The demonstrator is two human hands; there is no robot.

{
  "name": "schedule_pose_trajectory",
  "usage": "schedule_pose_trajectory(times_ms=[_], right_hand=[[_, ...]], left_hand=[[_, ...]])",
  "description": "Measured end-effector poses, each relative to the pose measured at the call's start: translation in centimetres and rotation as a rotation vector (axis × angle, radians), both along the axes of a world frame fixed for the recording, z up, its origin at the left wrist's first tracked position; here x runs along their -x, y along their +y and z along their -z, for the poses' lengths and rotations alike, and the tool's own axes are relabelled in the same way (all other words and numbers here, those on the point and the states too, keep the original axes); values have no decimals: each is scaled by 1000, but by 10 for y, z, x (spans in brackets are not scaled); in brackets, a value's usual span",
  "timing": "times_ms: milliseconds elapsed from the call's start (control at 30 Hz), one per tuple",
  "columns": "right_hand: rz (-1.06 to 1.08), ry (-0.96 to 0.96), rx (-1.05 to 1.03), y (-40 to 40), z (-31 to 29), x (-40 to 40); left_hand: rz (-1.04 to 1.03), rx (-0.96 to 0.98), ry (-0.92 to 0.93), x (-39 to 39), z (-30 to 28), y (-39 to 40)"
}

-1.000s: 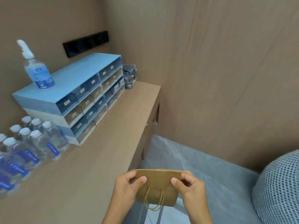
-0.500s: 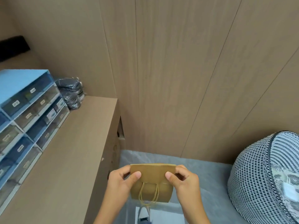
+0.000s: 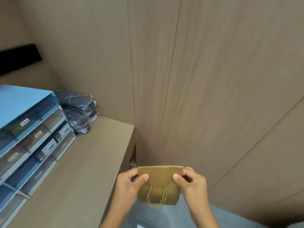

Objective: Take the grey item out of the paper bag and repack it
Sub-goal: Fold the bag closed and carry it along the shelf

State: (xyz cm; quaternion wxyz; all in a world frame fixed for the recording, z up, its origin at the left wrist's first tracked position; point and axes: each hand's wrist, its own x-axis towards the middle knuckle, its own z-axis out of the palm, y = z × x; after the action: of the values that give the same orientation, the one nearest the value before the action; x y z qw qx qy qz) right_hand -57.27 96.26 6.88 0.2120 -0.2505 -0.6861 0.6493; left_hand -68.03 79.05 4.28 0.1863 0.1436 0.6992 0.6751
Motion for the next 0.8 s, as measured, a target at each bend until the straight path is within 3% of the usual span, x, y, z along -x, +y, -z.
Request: schedule_pose_trajectory(times_ms=[400, 600, 800], right_hand=[[-702, -78, -78, 6, 52, 299], [-1092, -158, -75, -49, 79, 389], [-1291, -183, -84, -120, 95, 443]], left_hand=[[-763, -33, -118, 145, 36, -19], [-1137, 48, -176, 163, 47, -44], [-1320, 119, -210, 187, 59, -87]])
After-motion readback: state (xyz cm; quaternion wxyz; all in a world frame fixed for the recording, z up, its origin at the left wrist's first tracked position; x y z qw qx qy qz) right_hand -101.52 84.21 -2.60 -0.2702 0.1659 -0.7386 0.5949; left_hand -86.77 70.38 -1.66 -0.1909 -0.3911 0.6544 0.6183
